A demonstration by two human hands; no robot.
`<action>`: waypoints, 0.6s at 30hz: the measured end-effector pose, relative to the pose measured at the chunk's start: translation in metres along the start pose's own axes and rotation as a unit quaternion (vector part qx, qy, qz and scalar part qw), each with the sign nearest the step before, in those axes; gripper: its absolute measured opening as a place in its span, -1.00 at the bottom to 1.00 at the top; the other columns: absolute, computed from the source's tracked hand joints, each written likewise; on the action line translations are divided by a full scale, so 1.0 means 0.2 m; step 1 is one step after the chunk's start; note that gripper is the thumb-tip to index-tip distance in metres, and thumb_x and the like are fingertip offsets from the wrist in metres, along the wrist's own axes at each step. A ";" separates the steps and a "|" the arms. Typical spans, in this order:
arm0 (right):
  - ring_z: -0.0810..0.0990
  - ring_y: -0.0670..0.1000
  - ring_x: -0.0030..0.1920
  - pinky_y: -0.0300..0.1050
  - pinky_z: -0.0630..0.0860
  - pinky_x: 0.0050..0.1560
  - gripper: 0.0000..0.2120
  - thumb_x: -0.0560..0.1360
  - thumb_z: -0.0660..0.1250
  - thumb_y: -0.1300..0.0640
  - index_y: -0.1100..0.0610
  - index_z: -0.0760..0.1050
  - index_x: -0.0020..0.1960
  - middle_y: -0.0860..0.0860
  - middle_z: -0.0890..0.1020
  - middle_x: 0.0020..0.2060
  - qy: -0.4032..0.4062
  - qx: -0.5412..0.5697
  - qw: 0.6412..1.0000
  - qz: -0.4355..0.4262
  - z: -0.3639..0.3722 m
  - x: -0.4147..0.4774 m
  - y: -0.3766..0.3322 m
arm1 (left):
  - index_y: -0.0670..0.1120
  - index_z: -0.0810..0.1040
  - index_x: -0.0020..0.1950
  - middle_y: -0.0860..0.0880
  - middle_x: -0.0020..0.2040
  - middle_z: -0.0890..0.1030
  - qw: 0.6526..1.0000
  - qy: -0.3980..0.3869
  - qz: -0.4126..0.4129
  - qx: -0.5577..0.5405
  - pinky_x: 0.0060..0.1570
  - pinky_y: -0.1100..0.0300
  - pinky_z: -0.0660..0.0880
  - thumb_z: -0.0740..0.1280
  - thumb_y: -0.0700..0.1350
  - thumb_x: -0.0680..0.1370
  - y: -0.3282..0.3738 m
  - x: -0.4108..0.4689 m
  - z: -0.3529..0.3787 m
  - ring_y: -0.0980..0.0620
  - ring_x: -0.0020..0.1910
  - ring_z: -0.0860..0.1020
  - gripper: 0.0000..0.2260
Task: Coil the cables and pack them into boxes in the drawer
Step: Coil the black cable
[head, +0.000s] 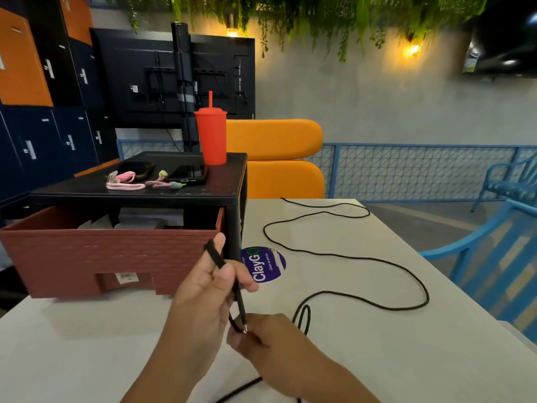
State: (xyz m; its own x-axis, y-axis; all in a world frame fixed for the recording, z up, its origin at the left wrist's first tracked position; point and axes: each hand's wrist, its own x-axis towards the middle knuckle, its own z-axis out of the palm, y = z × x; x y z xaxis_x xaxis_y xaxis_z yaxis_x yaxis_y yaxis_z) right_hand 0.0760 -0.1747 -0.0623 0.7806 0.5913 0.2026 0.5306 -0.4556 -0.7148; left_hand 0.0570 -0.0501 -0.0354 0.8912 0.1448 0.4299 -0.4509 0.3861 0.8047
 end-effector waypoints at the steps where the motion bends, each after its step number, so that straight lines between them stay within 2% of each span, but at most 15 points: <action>1: 0.39 -0.10 -0.33 -0.22 0.34 -0.25 -0.84 0.55 0.20 0.05 0.11 0.49 -0.08 -0.01 0.50 -0.31 -0.001 -0.010 1.000 -0.005 -0.02 0.00 -0.01 | 0.11 0.38 0.23 0.01 -0.39 0.56 0.998 0.003 0.014 0.067 0.12 0.24 0.43 0.38 -0.13 0.40 -0.02 0.00 0.00 0.09 -0.23 0.56 -0.56; 2: 0.39 -0.11 -0.34 -0.19 0.36 -0.23 -0.87 0.54 0.21 0.06 0.08 0.49 -0.09 -0.03 0.51 -0.31 -0.007 -0.020 1.000 -0.009 -0.03 -0.01 -0.01 | 0.19 0.35 0.21 0.01 -0.36 0.59 0.990 0.004 0.033 0.140 0.16 0.33 0.35 0.26 -0.11 0.44 -0.03 0.00 0.00 0.13 -0.18 0.57 -0.62; 4: 0.38 -0.14 -0.36 -0.16 0.39 -0.21 -0.91 0.53 0.22 0.07 0.02 0.49 -0.09 -0.10 0.48 -0.35 -0.029 -0.047 0.998 -0.017 -0.05 -0.01 0.00 | 0.30 0.24 0.24 0.07 -0.25 0.62 0.958 -0.004 0.074 0.278 0.04 0.53 0.30 0.14 -0.06 0.47 -0.05 0.00 0.00 0.23 -0.13 0.56 -0.61; 6: 0.40 -0.09 -0.32 -0.11 0.43 -0.15 -0.89 0.53 0.21 0.08 0.03 0.51 -0.02 -0.09 0.48 -0.33 -0.049 -0.080 0.995 -0.026 -0.05 -0.02 0.00 | 0.42 0.14 0.25 0.16 -0.19 0.61 0.919 -0.017 0.090 0.385 -0.09 0.56 0.32 0.11 -0.05 0.53 -0.07 -0.02 -0.01 0.27 -0.09 0.54 -0.58; 7: 0.43 -0.05 -0.28 -0.11 0.45 -0.11 -0.87 0.54 0.20 0.09 0.05 0.51 0.01 -0.07 0.51 -0.29 -0.053 -0.092 0.994 -0.034 -0.05 -0.02 0.00 | 0.39 0.10 0.31 0.16 -0.21 0.60 0.898 -0.019 0.093 0.430 -0.12 0.54 0.34 0.10 -0.06 0.57 -0.09 -0.02 -0.03 0.28 -0.09 0.53 -0.56; 9: 0.48 0.03 -0.19 -0.09 0.45 -0.08 -0.87 0.56 0.18 0.09 0.07 0.50 -0.04 0.01 0.56 -0.21 -0.046 -0.114 0.991 -0.045 -0.06 -0.02 -0.01 | 0.17 -0.01 0.48 0.19 -0.21 0.56 0.856 -0.020 0.068 0.513 -0.18 0.48 0.39 0.09 -0.10 0.61 -0.11 -0.01 -0.07 0.26 -0.15 0.53 -0.50; 11: 0.46 0.04 -0.17 -0.08 0.41 -0.09 -0.85 0.57 0.16 0.10 0.08 0.48 -0.09 0.08 0.57 -0.18 -0.014 -0.157 0.986 -0.054 -0.10 -0.02 0.00 | 0.06 -0.13 0.52 0.17 -0.16 0.54 0.808 -0.049 0.028 0.587 -0.20 0.40 0.42 0.07 -0.09 0.62 -0.09 0.00 -0.08 0.23 -0.19 0.51 -0.46; 13: 0.47 0.04 -0.11 -0.11 0.38 0.01 -0.84 0.58 0.15 0.10 0.10 0.49 -0.03 0.07 0.57 -0.12 0.016 -0.186 0.981 -0.058 -0.14 -0.01 0.03 | 0.04 -0.14 0.51 0.09 -0.14 0.56 0.760 -0.069 0.010 0.646 -0.17 0.31 0.47 0.07 -0.05 0.63 -0.08 0.00 -0.08 0.17 -0.18 0.52 -0.47; 15: 0.49 0.03 -0.03 -0.18 0.25 0.23 -0.83 0.59 0.14 0.10 0.08 0.50 0.05 0.04 0.57 -0.06 0.046 -0.200 0.977 -0.062 -0.18 -0.01 0.06 | 0.02 0.04 0.47 0.06 -0.12 0.55 0.754 -0.090 -0.004 0.651 -0.16 0.26 0.47 0.08 -0.04 0.63 -0.07 0.00 -0.08 0.14 -0.18 0.51 -0.57; 17: 0.48 0.00 0.03 -0.24 0.16 0.27 -0.79 0.60 0.12 0.08 0.06 0.50 0.11 0.03 0.55 0.00 0.080 -0.214 0.971 -0.069 -0.22 -0.01 0.08 | -0.01 0.31 0.30 0.11 -0.10 0.53 0.802 -0.111 -0.041 0.586 -0.14 0.27 0.45 0.11 -0.05 0.62 -0.07 0.00 -0.07 0.14 -0.20 0.45 -0.75; 18: 0.48 0.00 0.04 -0.24 0.22 0.19 -0.75 0.61 0.09 0.05 0.06 0.50 0.13 0.03 0.54 0.01 0.093 -0.230 0.966 -0.072 -0.23 -0.01 0.09 | -0.02 0.40 0.20 0.16 -0.16 0.53 0.827 -0.125 -0.063 0.545 -0.12 0.19 0.47 0.14 -0.02 0.60 -0.06 -0.01 -0.06 0.16 -0.24 0.44 -0.79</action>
State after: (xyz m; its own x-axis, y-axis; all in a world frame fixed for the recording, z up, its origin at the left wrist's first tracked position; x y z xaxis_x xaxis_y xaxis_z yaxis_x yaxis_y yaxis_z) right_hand 0.0984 -0.2152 -0.0438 0.7107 0.5600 0.4259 0.6954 -0.6507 -0.3049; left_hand 0.0624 -0.0440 -0.0512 0.9580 -0.0803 0.2752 -0.2534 -0.6857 0.6823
